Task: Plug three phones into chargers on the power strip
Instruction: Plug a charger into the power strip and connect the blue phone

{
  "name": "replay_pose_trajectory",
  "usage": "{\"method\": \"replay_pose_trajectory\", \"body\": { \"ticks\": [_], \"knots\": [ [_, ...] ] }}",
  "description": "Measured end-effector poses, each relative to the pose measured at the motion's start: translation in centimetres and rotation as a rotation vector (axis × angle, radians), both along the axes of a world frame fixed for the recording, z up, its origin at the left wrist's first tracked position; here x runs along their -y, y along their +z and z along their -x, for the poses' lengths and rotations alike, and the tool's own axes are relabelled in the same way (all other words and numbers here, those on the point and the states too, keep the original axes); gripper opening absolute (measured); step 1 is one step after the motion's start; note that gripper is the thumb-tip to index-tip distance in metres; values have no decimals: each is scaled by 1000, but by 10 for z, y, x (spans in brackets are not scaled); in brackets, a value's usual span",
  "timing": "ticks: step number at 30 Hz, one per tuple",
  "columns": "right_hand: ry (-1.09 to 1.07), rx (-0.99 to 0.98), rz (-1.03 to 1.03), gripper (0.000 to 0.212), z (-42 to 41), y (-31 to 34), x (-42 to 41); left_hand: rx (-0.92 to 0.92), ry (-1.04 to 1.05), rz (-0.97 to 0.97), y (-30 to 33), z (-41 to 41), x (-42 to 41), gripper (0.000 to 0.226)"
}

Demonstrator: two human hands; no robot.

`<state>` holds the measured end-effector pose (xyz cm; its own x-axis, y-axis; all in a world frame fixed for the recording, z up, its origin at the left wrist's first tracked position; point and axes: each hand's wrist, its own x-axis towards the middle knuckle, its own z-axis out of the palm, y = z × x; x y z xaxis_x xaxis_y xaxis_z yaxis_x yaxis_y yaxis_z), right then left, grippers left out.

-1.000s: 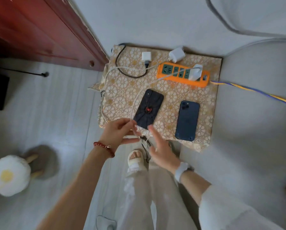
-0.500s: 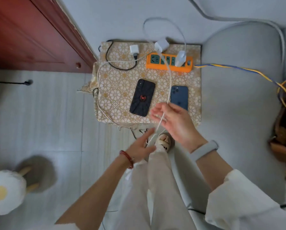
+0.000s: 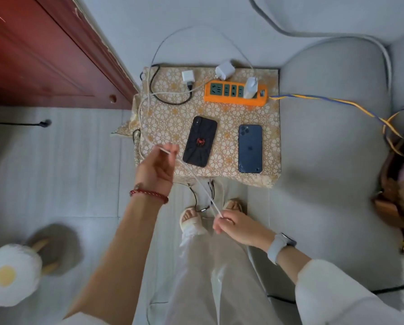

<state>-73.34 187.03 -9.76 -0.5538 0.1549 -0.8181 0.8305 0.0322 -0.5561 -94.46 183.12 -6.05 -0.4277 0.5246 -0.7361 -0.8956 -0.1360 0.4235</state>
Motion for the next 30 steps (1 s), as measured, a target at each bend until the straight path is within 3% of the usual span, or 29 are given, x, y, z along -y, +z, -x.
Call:
{"method": "replay_pose_trajectory", "body": {
  "ticks": [2, 3, 4, 6, 7, 10, 12, 14, 15, 18, 19, 21, 23, 25, 27, 29, 30],
  "knots": [
    [-59, -15, -92, 31, -17, 3, -11, -18, 96, 49, -2, 14, 2, 18],
    [-218, -26, -56, 30, -21, 5, -18, -61, 40, 113, -8, 16, 4, 21],
    [-393, -37, 13, 28, -21, 6, -27, -145, -102, 197, -14, 12, 6, 27],
    [-617, -91, 151, 23, -13, 13, -43, -543, -693, 400, -19, -12, 13, 38],
    [-675, -133, 195, 21, -7, 19, -50, -699, -948, 408, -21, -29, 15, 41],
    [-799, -290, 210, 18, 15, 35, -70, -604, -1226, 231, -23, -80, 21, 47],
    [-901, -356, 180, 19, 25, 42, -82, -631, -1352, 174, -21, -101, 22, 36],
    [-955, -351, 135, 21, 27, 40, -87, -572, -1295, 139, -14, -104, 21, 19],
    [-947, -287, 84, 25, 26, 36, -85, -501, -1185, 147, -10, -100, 19, 21],
    [-853, 119, -55, 42, 13, 18, -63, -259, -751, 128, -1, -79, 14, 26],
    [-798, 261, 19, 49, 6, 11, -52, -196, -625, 90, 0, -70, 13, 27],
    [-723, 423, 390, 60, -2, 3, -28, -107, -467, 37, 1, -56, 10, 27],
    [-965, 324, 822, 55, 0, -3, -16, -57, -436, 66, -1, -50, 10, 25],
    [-1452, 100, 1057, 41, 9, -6, -21, -45, -479, 164, -4, -46, 17, 21],
    [-1808, -58, 1090, 29, 21, -6, -35, -27, -465, 311, -10, -39, 30, 18],
    [-1913, -90, 986, 18, 26, -6, -48, -56, -437, 499, -17, -31, 47, 17],
    [-1910, -70, 894, 24, 25, -6, -53, -139, -473, 628, -21, -25, 57, 17]
  ]
}}
